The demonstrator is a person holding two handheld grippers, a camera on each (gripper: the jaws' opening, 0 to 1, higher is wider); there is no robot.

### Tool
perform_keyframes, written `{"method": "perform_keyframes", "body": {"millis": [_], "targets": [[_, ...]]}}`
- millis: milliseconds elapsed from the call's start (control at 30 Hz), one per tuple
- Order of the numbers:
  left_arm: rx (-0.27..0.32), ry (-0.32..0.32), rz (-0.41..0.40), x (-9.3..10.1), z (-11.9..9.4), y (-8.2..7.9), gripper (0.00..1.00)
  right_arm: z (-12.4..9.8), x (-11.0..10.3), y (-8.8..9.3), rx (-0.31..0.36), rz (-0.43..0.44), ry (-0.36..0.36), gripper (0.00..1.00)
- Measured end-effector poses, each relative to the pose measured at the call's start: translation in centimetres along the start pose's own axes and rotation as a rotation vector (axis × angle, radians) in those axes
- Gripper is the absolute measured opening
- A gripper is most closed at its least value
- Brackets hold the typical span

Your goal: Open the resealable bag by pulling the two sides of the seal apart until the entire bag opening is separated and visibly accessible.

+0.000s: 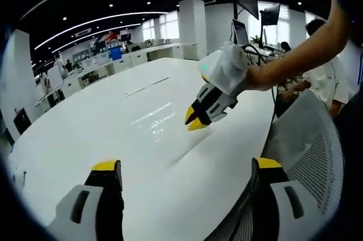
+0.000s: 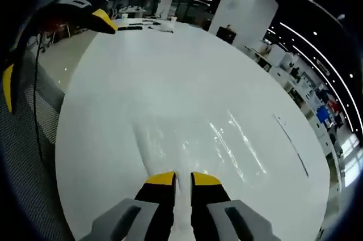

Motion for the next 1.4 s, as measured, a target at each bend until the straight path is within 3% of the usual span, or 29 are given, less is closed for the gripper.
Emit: {"method": "perform_keyframes", "body": {"millis": [200,433,567,1067,1167,1267,1400], "targets": [[0.022,0.002,0.002,0.1,0.0,-0.2,0.92,-0.9,-1.0,1.2,0.004,0.075,0.010,0.18],[0.023,-0.010,-0.001,-0.2,0.1,-0.3,0.94,-3.0,-1.5,2.0,0.073,0.201,0.041,0.29],[0.023,-0.005,0.007,-0.2,0.2,-0.5,0.95,-4.6,-1.6,2.5,0.146,0.330,0.054,0.36],[0.032,-0.002,0.021,0.3,-0.3,-0.3,0.95,-9.0,-3.5,4.5,0.197,0.401,0.069,0.55],[0.029,0.000,0.023,0.4,-0.4,-0.3,0.95,-9.8,-3.7,4.8,0.224,0.455,0.079,0.56],[0.031,-0.001,0.022,0.5,-0.5,-0.3,0.95,-10.9,-4.1,4.6,0.308,0.514,0.058,0.57],[0.031,-0.003,0.022,0.7,-0.6,-0.3,0.95,-11.8,-4.8,4.7,0.309,0.527,0.070,0.61]]}}
Point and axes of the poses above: the point that each gripper's makers call its tool centre point, and the gripper's own axes: z roughly forward along the fingers, x roughly to its right, y roughly out of its underside, the point moved 10 cm from there along -z, roughly backward along the fingers, and after that the axes turned 13 degrees about z, right-handed, at the moved point
